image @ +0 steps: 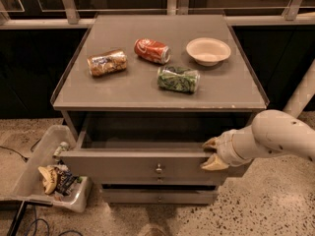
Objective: Open top drawer
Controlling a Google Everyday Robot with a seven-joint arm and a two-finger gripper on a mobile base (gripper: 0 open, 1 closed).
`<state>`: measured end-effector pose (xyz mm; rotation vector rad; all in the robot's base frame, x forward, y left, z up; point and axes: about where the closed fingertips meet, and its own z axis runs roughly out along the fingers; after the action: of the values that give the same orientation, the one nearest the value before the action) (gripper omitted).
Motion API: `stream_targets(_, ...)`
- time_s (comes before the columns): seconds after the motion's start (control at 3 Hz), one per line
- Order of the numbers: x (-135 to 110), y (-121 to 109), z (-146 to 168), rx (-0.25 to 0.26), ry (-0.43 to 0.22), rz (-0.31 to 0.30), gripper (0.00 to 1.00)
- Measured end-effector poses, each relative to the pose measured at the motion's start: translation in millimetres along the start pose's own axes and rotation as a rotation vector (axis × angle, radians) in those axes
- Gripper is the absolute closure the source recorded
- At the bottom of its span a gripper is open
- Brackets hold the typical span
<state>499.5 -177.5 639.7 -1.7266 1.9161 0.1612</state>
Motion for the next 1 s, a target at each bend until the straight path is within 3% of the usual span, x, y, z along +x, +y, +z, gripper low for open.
stream_targets(0.67,0.0,0.0,0.0,0.0,0.0,0.0,0.35)
stream_targets(1.0,0.0,0.1,0.0,0.0,0.0,0.0,0.38)
